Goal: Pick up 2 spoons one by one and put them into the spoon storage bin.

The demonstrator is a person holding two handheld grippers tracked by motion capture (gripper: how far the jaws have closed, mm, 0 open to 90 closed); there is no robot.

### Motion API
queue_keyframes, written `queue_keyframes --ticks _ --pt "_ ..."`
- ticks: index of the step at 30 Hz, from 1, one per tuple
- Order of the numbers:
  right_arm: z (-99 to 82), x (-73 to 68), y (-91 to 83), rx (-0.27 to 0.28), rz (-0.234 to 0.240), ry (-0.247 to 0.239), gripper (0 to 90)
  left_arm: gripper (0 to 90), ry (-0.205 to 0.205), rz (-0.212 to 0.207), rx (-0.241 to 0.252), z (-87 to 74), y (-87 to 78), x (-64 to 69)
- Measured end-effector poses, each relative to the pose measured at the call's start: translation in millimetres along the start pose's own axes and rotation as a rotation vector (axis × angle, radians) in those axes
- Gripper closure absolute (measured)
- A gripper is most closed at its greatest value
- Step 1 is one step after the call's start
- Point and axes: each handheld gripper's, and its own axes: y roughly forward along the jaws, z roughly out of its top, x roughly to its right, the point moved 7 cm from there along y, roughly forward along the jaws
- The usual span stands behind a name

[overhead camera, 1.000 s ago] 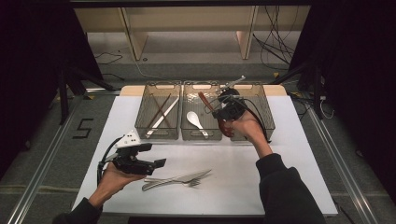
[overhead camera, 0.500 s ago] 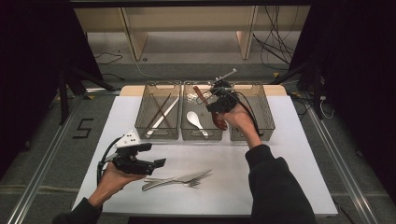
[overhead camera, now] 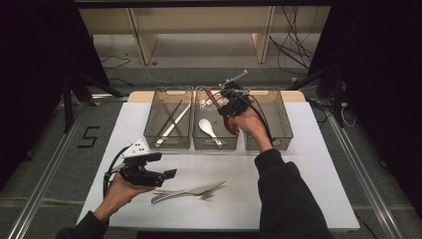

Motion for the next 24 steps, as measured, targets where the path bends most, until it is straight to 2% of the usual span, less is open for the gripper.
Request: queue_keyframes --ticks 13,24 --pt "4.2 8.7 16.0 -0.005 -0.037 0.027 82.5 16.0 0.001 -0.002 0.001 0.2 -0.1 0.3" --pt "3.7 11.6 27.1 -0.018 -0.049 0.045 82.3 16.0 0.003 -0.004 0.002 0.3 0.2 1.0"
